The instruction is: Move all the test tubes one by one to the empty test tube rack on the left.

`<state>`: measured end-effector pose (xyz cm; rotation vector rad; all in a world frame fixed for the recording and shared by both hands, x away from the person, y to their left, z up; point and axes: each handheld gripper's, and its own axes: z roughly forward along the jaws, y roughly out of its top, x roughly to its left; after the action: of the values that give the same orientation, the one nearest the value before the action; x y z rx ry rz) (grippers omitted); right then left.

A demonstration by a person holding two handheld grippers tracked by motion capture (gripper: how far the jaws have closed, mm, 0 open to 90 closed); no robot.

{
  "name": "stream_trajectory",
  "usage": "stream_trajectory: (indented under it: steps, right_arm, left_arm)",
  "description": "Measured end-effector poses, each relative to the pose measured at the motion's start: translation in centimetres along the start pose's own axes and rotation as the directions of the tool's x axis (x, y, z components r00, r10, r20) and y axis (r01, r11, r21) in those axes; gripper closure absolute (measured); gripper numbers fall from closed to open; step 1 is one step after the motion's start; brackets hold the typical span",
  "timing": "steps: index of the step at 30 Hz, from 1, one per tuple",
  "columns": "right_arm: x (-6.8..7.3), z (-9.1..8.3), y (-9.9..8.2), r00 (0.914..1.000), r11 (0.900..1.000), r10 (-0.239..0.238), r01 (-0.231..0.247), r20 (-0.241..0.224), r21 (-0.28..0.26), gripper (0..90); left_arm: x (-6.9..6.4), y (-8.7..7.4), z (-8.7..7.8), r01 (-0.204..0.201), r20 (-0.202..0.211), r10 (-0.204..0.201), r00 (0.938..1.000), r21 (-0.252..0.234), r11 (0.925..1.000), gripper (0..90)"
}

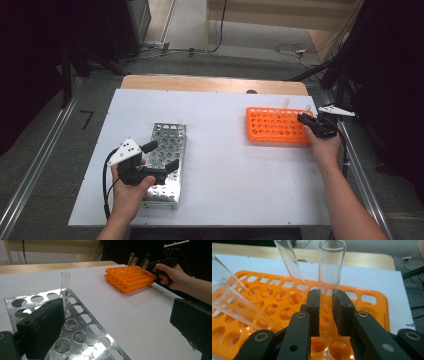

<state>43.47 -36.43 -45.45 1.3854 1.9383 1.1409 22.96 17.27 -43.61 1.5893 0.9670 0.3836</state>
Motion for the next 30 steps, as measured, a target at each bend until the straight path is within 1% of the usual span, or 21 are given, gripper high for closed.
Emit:
stream_trajectory:
  steps: [2, 4, 7, 15, 16, 19, 22, 27, 30]
  right_arm:
    - [0.0, -0.4, 0.3, 1.0, 0.9999, 0.005, -0.005, -0.004, -0.009, 74.0]
    - [0.1, -1.0, 0.7, 1.0, 0.9998, -0.006, 0.006, 0.006, -0.02, 74.0]
    - [0.5, -1.8, 1.2, 1.0, 0.9993, -0.008, 0.008, -0.001, -0.037, 74.0]
    - [2.1, -4.0, 1.6, 0.9986, 0.9983, -0.041, 0.039, -0.034, -0.043, 74.0]
    - [2.4, -4.3, 1.6, 0.9981, 0.9979, -0.046, 0.044, -0.04, -0.047, 74.0]
    - [3.2, -5.1, 1.3, 0.9961, 0.9959, -0.078, 0.076, -0.042, -0.05, 74.0]
    - [4.0, -5.9, 0.8, 0.9929, 0.9936, -0.102, 0.099, -0.06, -0.054, 74.0]
    - [5.5, -7.2, 0.0, 0.9884, 0.9923, -0.115, 0.11, -0.099, -0.057, 74.0]
    - [6.6, -7.9, -0.5, 0.9832, 0.9906, -0.129, 0.121, -0.13, -0.063, 74.0]
  left_arm:
    - [0.0, 0.0, 0.0, -0.001, 0.0, 0.001, 1.0, 0.0, 1.0, 0.0]
    - [0.0, 0.0, 0.0, 0.0, 0.0, 0.0, 1.0, 0.001, 1.0, 0.0]
    - [0.0, 0.0, 0.0, -0.001, -0.002, 0.001, 1.0, 0.001, 1.0, 0.0]
    - [0.0, 0.1, 0.1, -0.003, -0.006, 0.003, 1.0, 0.001, 1.0, 0.0]
    - [-0.1, 0.1, 0.1, -0.002, -0.005, 0.002, 1.0, 0.0, 1.0, 0.0]
    - [-0.2, 0.2, 0.1, -0.015, -0.008, 0.015, 0.9998, 0.005, 0.9999, 0.0]
    - [-0.4, 0.3, 0.2, -0.029, -0.008, 0.029, 0.9995, 0.012, 0.9995, 0.0]
    - [-0.8, 0.4, 0.4, -0.042, -0.005, 0.042, 0.9991, 0.016, 0.999, 0.0]
    - [-1.1, 0.5, 0.6, -0.053, 0.002, 0.053, 0.9986, 0.023, 0.9983, 0.6]
